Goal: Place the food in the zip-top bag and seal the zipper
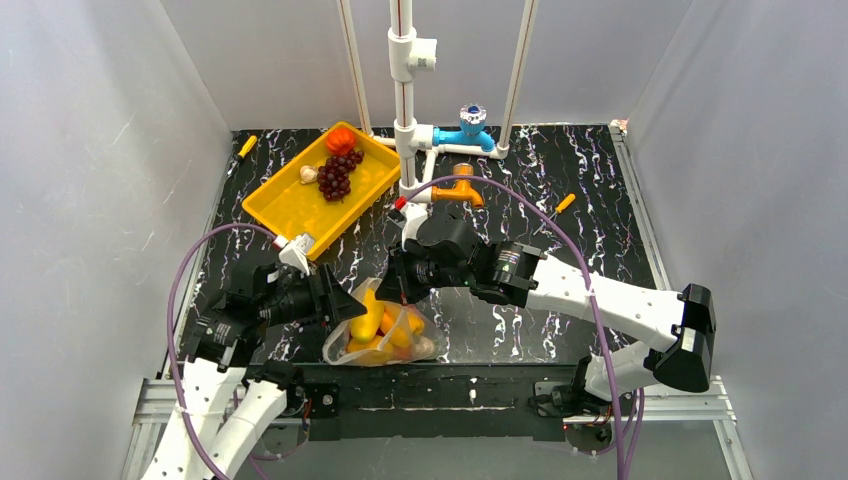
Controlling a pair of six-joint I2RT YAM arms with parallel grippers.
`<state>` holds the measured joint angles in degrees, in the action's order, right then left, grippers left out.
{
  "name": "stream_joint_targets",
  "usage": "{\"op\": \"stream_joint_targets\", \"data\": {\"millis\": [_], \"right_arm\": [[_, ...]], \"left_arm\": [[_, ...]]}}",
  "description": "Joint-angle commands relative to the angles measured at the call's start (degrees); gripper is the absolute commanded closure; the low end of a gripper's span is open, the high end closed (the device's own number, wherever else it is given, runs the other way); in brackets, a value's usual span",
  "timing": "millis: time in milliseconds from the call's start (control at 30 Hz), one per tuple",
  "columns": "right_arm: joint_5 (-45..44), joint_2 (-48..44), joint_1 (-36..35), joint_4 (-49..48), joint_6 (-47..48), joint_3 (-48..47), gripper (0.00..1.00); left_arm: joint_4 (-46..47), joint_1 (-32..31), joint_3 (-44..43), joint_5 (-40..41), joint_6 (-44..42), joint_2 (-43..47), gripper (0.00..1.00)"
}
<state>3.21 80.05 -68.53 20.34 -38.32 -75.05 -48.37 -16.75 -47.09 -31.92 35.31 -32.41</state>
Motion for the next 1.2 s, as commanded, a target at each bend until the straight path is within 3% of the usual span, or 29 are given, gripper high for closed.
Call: {"op": "stream_joint_targets", "data": {"millis": [0,200,400,533,733,833,933,1033,1100,1167], "right_arm": [[0.06,-1.37,-0.06,-3.14,2.57,-1.68,0.99],[-2.71,-1.36,-0.04,0.61,6.43,-1.28,0.99],[-5.12,-1.88,-0.06,5.68,14.99,-1.18,0.99],[-8.4,-2.44,-0.54,12.05,22.77,-1.37,0.74],[-22.63,-1.22,-5.44,22.43,24.3,-5.06,0.12],[-26.59,-1.57,-6.37,24.26,21.48,-4.9,0.04],[-27.79,-4.75,-5.78,21.1,21.47,-1.61,0.09],[-22.86,-8.27,-2.37,15.97,22.2,3.22,0.37],[-20.27,-10.02,-0.3,15.14,21.77,5.11,0.47],[-16.32,-11.91,1.62,13.23,22.06,7.23,0.7]], "left_arm": [[1.22,-0.24,-0.98,-0.82,1.27,-0.44,0.58],[-0.44,-0.23,-3.49,1.26,1.14,-1.57,0.99],[-3.46,-0.28,-8.1,5.07,3.52,-0.93,1.0],[-6.14,-0.28,-11.28,10.83,8.84,0.15,1.0],[-3.19,-0.24,-10.62,18.56,17.64,4.82,1.0],[-1.06,-0.27,-9.33,19.97,21.04,5.2,1.0],[-1.3,-0.29,-9.76,22.59,22.15,4.34,1.0],[-2.13,-0.25,-10.35,25.17,21.37,4.21,1.0],[-2.76,-0.28,-10.57,27.51,21.04,5.02,1.0],[-2.47,-0.24,-10.1,28.54,20.59,6.28,1.0]]}}
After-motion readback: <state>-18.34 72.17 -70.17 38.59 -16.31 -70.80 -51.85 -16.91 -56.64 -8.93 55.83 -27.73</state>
